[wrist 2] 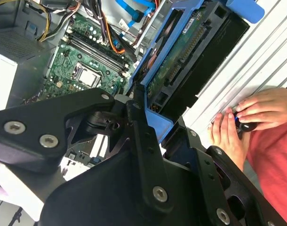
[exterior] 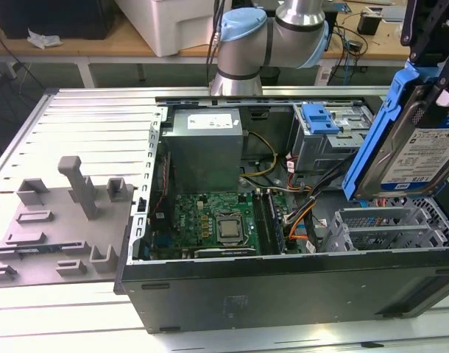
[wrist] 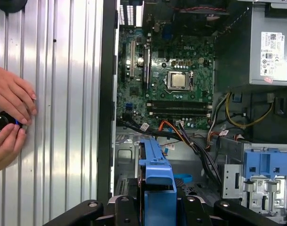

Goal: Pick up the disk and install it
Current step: 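Insert the disk into the insertion slot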

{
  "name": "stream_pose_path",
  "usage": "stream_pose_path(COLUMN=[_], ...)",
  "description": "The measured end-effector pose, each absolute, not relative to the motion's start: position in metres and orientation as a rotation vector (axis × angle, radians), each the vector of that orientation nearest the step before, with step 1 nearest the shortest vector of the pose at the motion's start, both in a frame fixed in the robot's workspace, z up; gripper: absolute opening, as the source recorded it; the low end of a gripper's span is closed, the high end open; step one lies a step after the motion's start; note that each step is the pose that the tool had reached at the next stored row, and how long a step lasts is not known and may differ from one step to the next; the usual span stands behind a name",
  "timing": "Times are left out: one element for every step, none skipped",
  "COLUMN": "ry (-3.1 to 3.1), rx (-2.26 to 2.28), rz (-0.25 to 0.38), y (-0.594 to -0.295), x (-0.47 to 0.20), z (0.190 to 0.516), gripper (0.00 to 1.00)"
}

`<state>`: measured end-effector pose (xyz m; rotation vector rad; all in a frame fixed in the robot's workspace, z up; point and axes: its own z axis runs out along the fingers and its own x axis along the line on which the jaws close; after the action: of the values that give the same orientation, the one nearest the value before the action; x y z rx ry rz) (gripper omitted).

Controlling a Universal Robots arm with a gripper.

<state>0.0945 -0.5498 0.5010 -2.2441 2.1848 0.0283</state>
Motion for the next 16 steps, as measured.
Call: stream_pose_path(ry=[2.188,2.19,2.194,2.196,2.2,2.203,2.205,2.208,2.209,2.21,2.21,2.21,2.209,2.208,2.208,2.208], rx=[-2.241,-2.238,-2.234,-2.231,-2.227,-2.223,-2.221,-2.217,-2.216,-2.215,-2.214,-2.214,-2.213,-2.213,-2.212,-2.212], rz=[0.028,0.029,0.029,0.03,0.031,0.031,0.032,0.032,0.032,0.032,0.033,0.034,0.035,0.037,0.037,0.038], y=[-0.5498,-0.5498,-0.5498,-0.5498,-0.5498,-0.5498,-0.5497,-0.5498,-0.5497,-0.5497,-0.5498,-0.5498,-0.5498,-0.5498,-0.5497,-0.5498], x=[0.095,0.0956,0.0965,0.0972,0.0987,0.0998,0.101,0.1026,0.1031,0.1034,0.1035,0.1035,0.1037,0.1038,0.1044,0.1047], z=[0.5008,0.5007,0.5004,0.5002,0.4997,0.4995,0.4993,0.499,0.4989,0.4987,0.498,0.4976,0.4973,0.4967,0.4962,0.4959], gripper=[0.37,0.37,0.37,0.37,0.37,0.37,0.37,0.37,0.37,0.37,0.37,0.37,0.37,0.37,0.37,0.37])
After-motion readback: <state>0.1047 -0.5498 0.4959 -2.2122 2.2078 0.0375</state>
